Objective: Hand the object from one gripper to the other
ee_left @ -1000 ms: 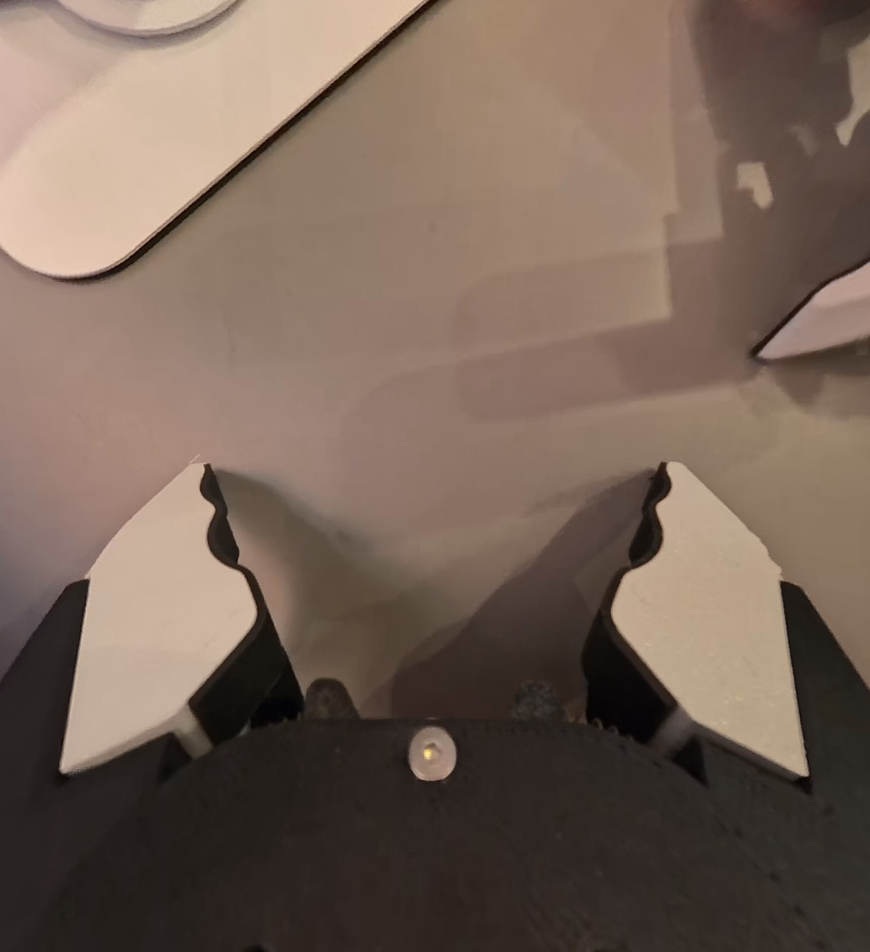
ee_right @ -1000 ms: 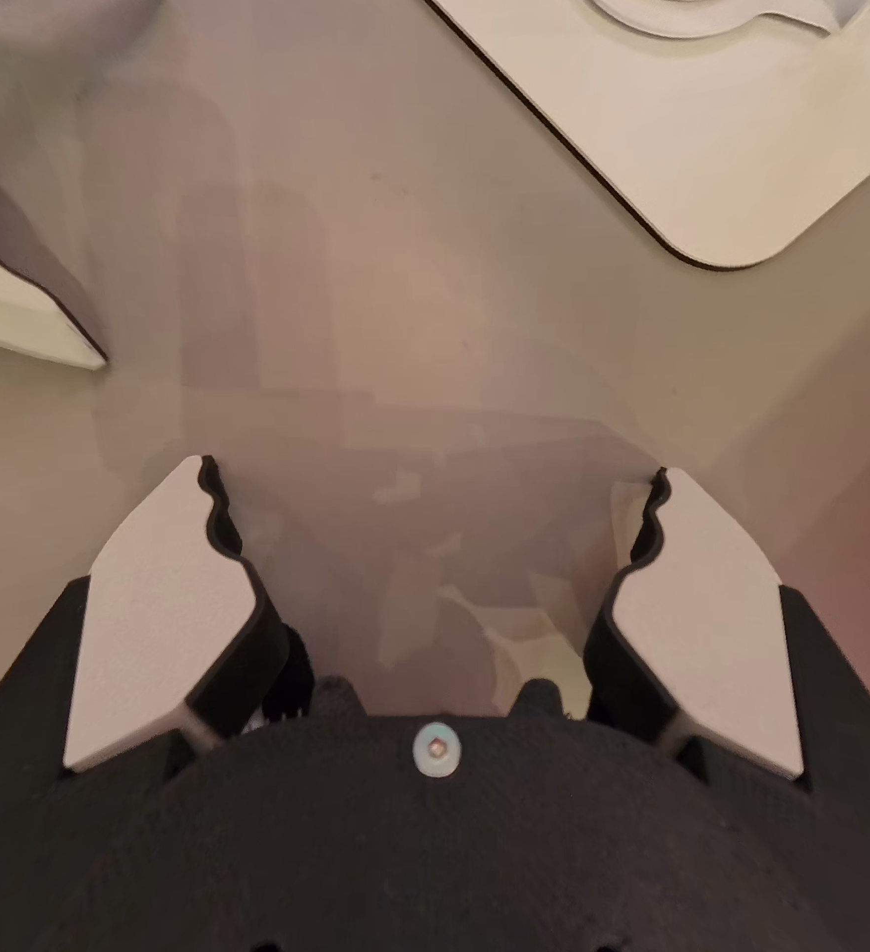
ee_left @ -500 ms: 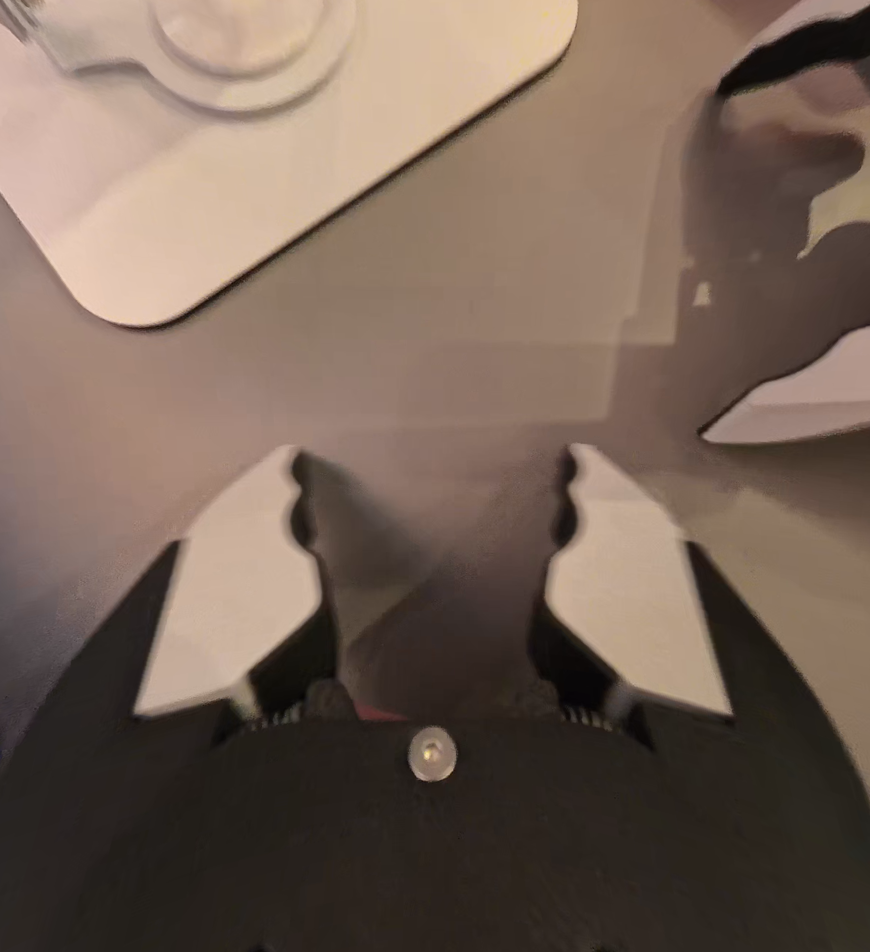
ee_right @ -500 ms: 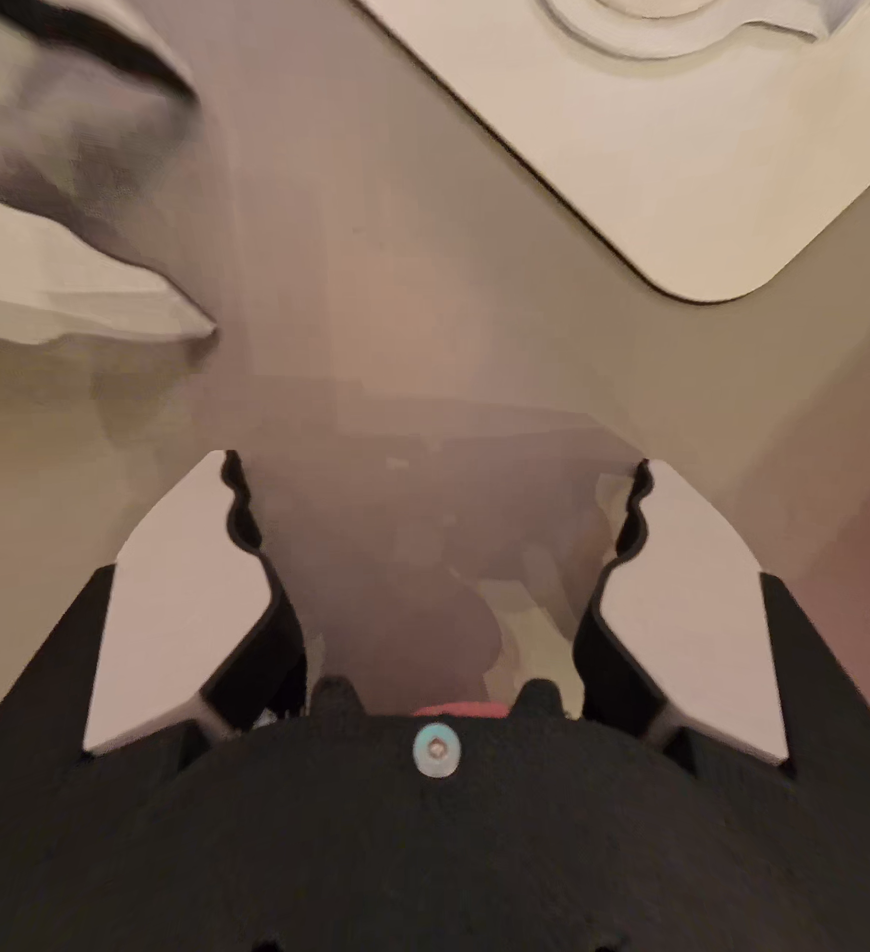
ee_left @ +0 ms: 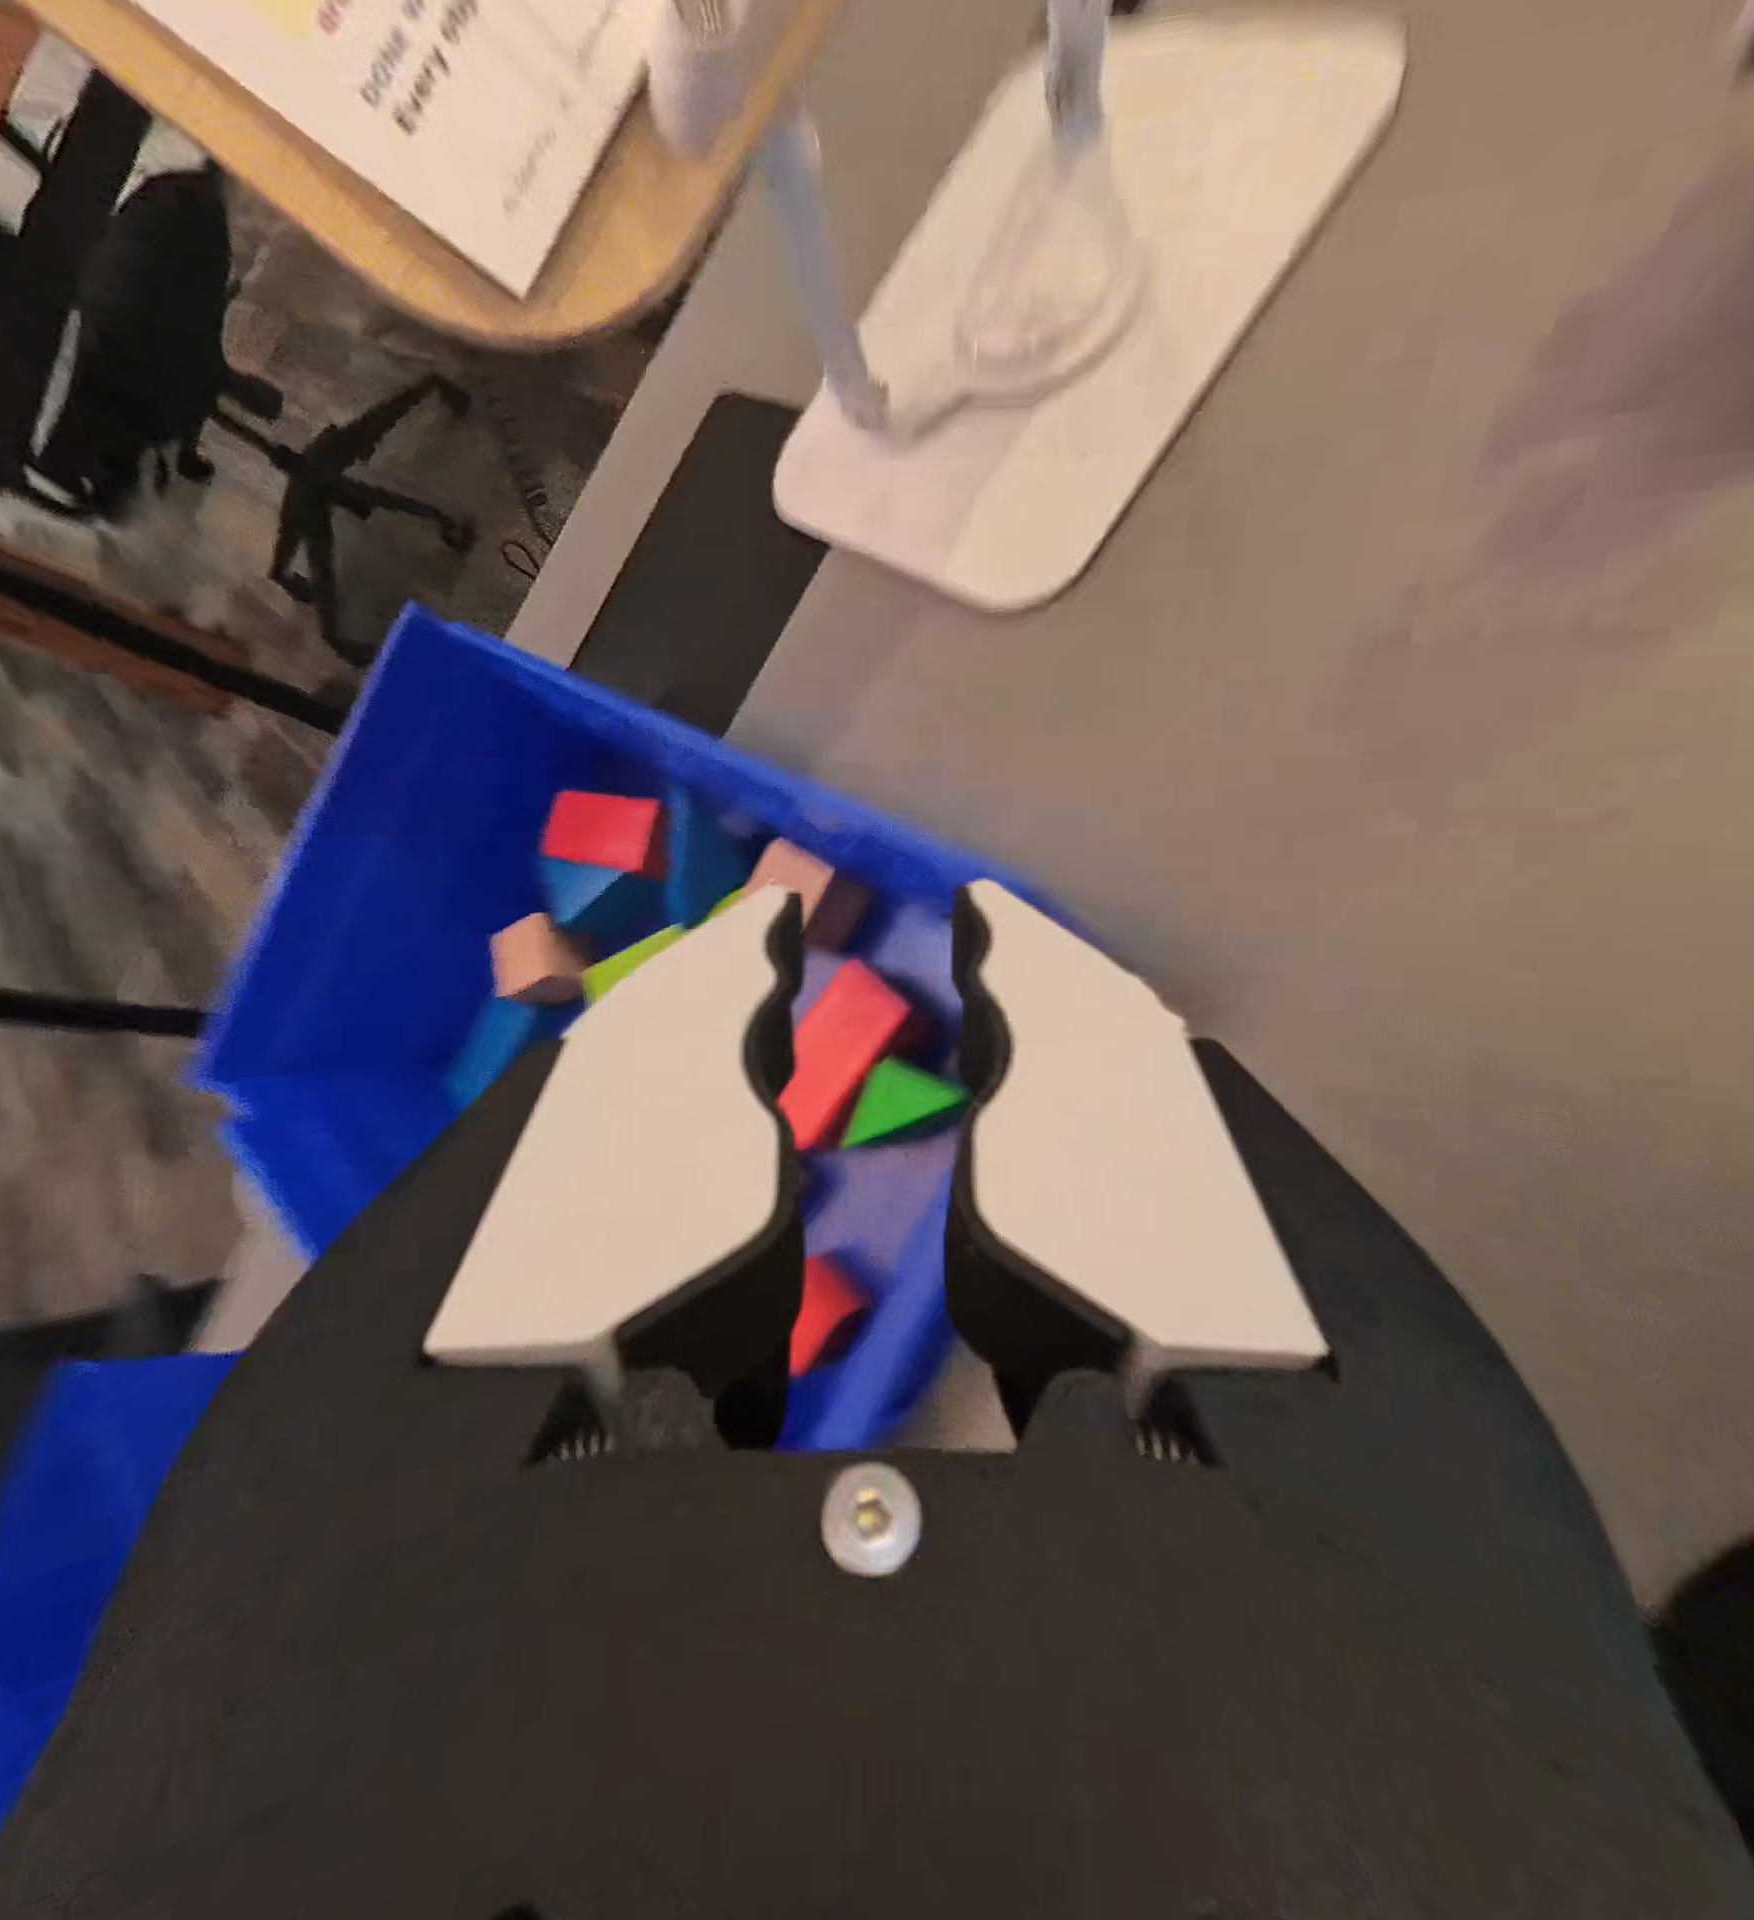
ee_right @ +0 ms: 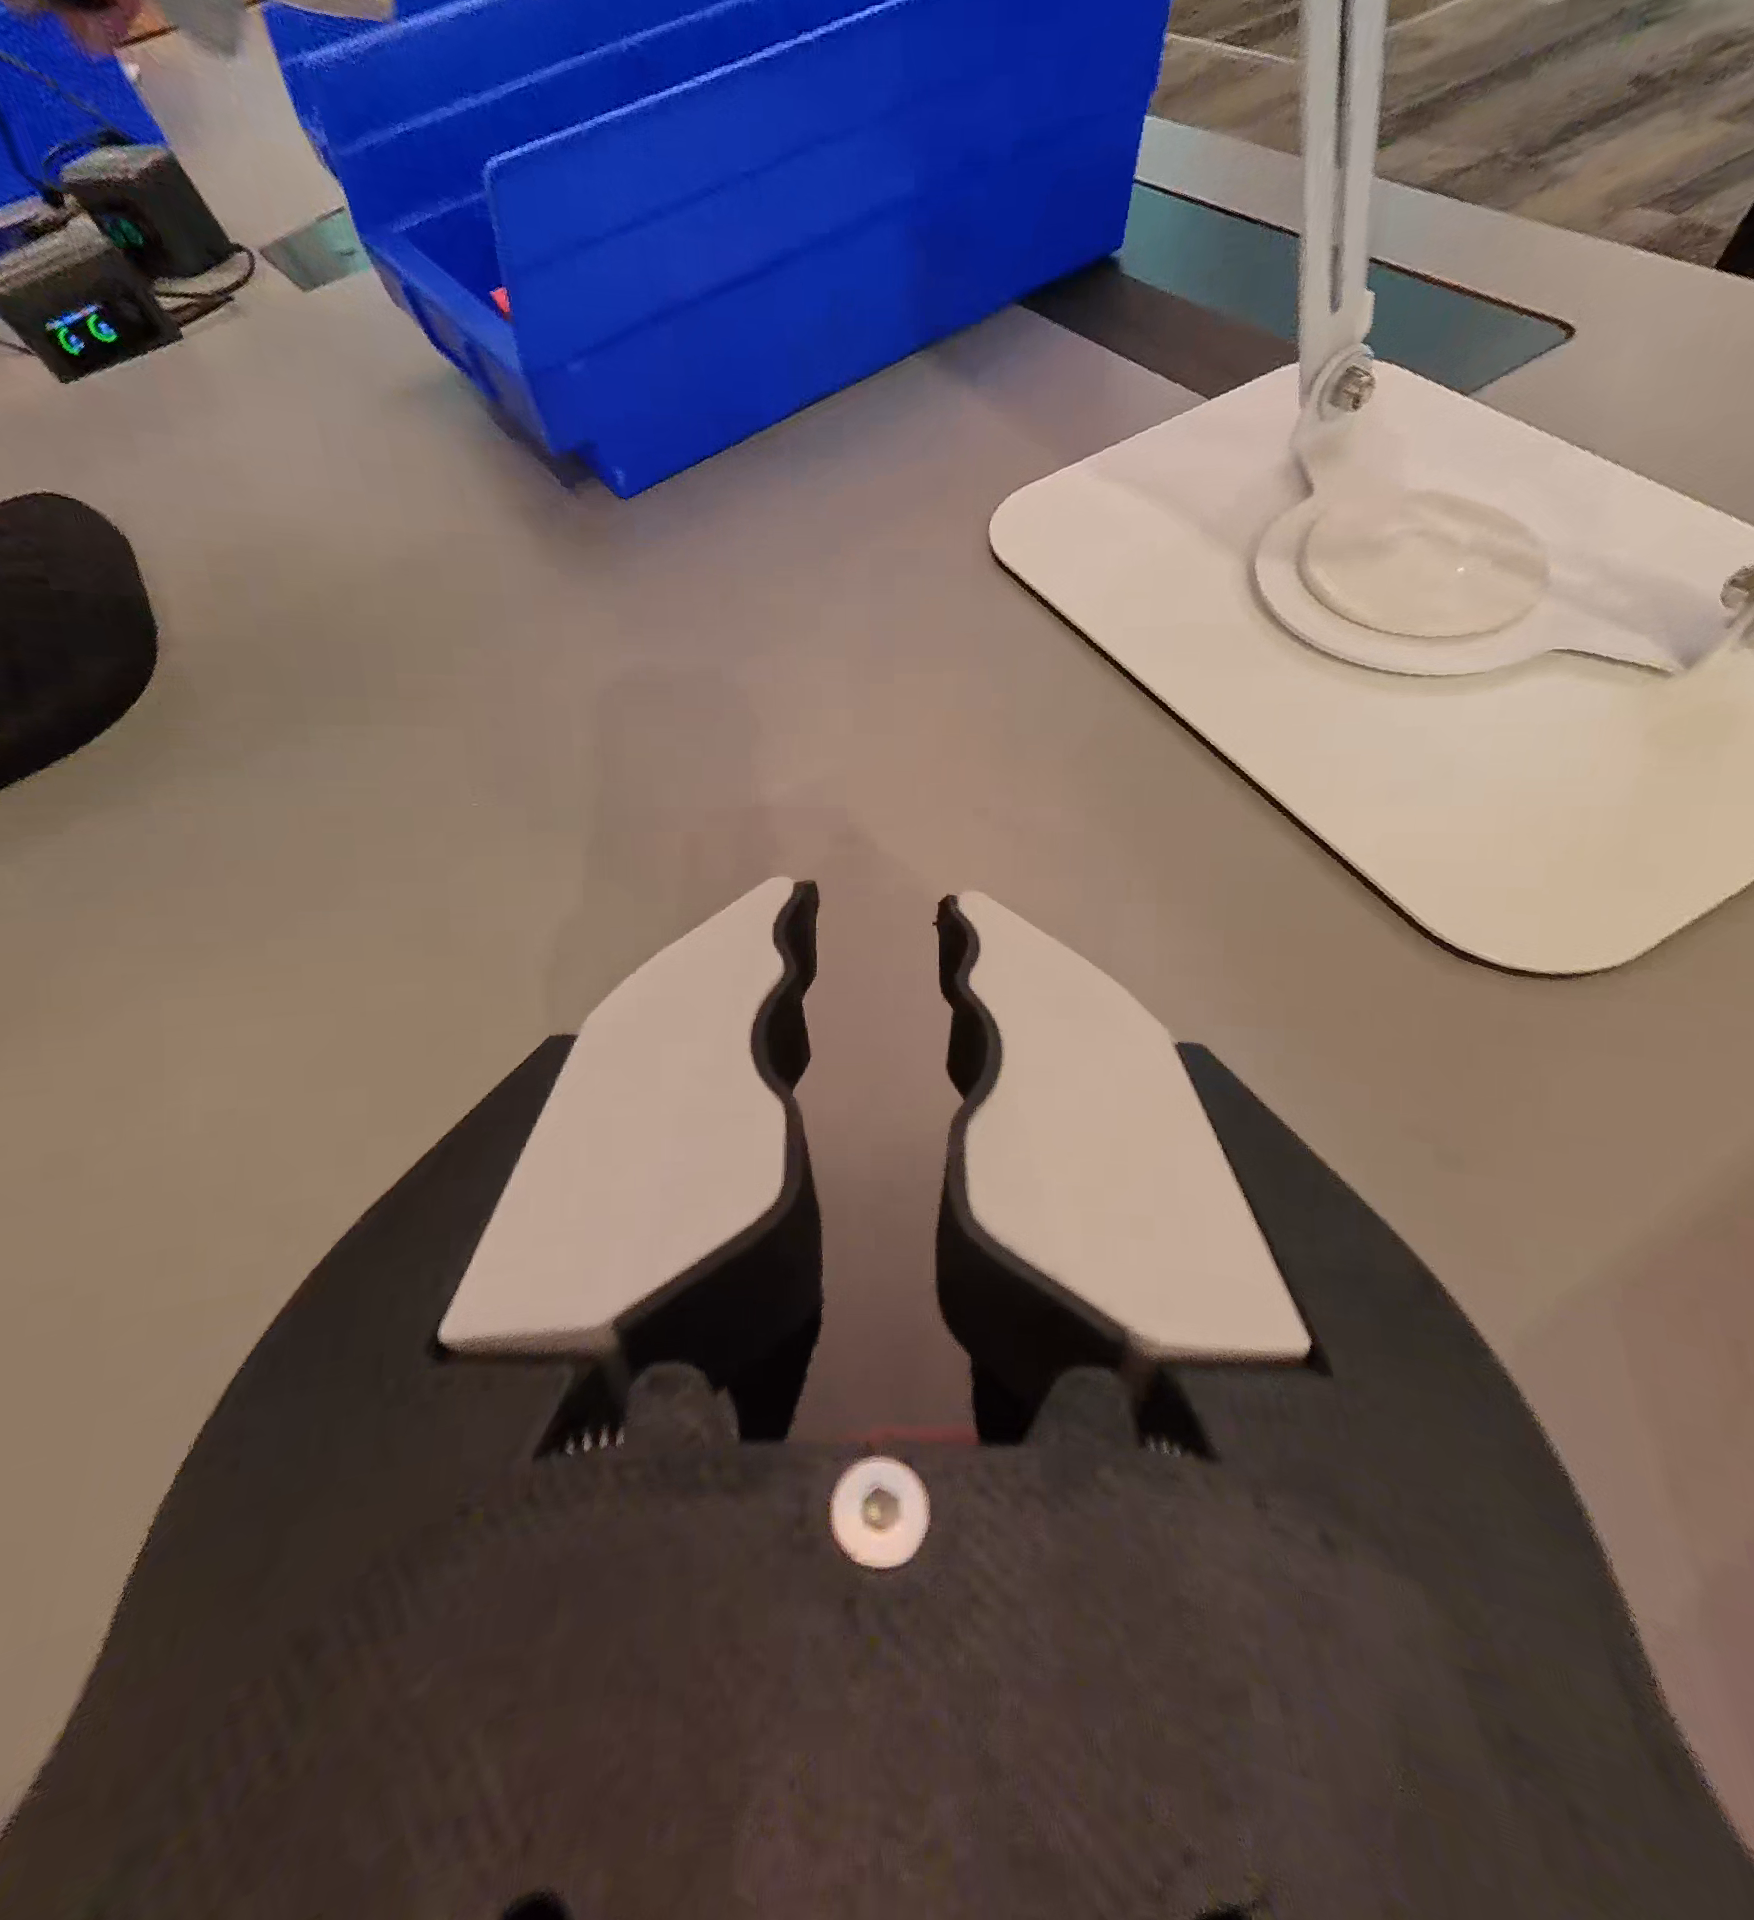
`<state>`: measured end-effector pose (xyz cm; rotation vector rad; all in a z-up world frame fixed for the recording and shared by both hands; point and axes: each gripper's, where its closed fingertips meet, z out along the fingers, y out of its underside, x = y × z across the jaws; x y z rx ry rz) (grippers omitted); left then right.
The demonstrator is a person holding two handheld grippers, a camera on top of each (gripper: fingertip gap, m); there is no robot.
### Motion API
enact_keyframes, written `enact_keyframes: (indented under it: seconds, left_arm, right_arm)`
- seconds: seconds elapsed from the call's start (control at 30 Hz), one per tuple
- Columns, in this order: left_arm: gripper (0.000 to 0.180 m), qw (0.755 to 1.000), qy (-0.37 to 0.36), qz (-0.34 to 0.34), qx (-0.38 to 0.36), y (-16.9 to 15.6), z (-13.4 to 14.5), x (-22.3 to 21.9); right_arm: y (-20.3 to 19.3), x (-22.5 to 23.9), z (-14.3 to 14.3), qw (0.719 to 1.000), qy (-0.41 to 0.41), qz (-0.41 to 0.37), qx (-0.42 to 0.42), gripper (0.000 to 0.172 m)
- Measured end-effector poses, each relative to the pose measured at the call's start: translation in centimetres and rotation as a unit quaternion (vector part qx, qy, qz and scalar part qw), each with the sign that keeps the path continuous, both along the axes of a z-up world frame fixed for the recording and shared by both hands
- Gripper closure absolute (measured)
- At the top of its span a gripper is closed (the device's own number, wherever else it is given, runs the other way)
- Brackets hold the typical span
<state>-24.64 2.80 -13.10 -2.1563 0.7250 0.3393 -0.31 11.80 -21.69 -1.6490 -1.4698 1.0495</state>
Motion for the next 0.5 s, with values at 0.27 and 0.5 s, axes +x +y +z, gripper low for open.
enact_keyframes:
  seconds: [0.27,0.5]
  left_arm:
    - [0.128,0.963,0.081,-0.133,-0.221,0.1,-8.2,-7.3]
    - [0.134,0.940,0.060,-0.168,-0.291,0.9,-10.5,-8.4]
  right_arm:
    - [-0.9,-0.2,-0.5,0.999,-0.014,0.027,0.020,0.143]
    - [-1.3,-0.2,-0.6,0.999,-0.018,0.039,0.023,0.141]
